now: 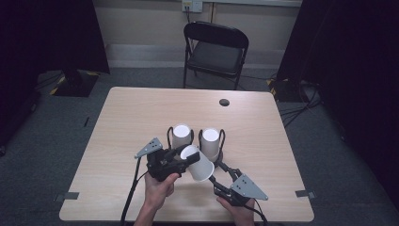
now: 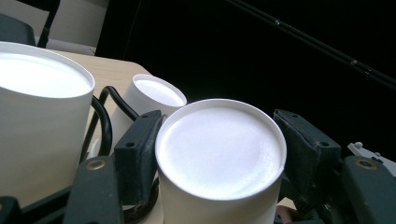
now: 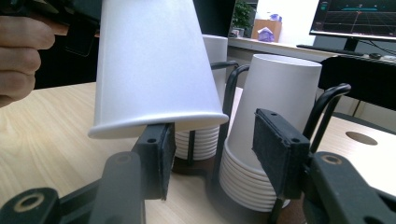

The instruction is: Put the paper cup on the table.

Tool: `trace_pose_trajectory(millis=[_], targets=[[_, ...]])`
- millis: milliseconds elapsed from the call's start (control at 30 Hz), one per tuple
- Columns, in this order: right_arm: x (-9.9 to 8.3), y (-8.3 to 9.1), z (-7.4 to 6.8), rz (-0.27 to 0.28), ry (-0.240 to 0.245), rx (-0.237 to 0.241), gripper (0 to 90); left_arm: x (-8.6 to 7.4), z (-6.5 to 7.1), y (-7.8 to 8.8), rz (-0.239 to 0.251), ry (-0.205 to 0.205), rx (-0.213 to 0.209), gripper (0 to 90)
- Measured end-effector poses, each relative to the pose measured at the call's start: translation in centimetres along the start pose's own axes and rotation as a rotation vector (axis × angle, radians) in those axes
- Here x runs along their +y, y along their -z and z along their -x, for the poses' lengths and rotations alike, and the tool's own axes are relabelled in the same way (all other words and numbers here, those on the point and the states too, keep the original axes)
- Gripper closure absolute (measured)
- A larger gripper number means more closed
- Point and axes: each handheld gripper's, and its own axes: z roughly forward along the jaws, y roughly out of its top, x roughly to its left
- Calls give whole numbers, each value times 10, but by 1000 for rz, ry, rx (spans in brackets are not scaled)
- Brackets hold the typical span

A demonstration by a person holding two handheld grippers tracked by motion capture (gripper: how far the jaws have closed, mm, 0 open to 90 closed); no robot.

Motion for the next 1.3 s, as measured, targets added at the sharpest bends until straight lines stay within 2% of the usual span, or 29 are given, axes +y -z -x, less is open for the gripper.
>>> trace_pose_trajectory(millis=[133,200,267,400,533,600,700,933,1033,1100,1167,1300], targets=[[0,-1,-1,20,19,18,531,-3,2,-3,-4,34,-29,350],[-1,-3,-1,38,34,26,562,-3,3,-4,-14,29,-36,349],[-1,-3,-3,68,62,34,592,-3,5,-4,-11,43,-41,349],[0,-3,-3,108,88,37,611,-3,7,-3,-20,66,-71,349],[1,-4,-3,128,106,43,651,-3,6,-4,-28,114,-109,349],[2,-5,-3,135,114,43,660,-3,6,-5,-32,123,-120,349],[4,-6,-2,151,111,42,685,-3,10,-6,-58,113,-126,349],[7,-4,-1,190,121,33,770,-4,9,-6,-46,131,-160,344],[8,-2,0,195,114,40,812,-5,5,-6,-41,149,-181,341],[8,-1,0,202,105,58,843,-6,3,-6,-36,154,-180,328],[9,0,-1,195,111,60,849,-7,1,-6,-35,143,-184,325],[9,0,-1,169,111,67,857,-7,2,-4,-33,105,-151,311]])
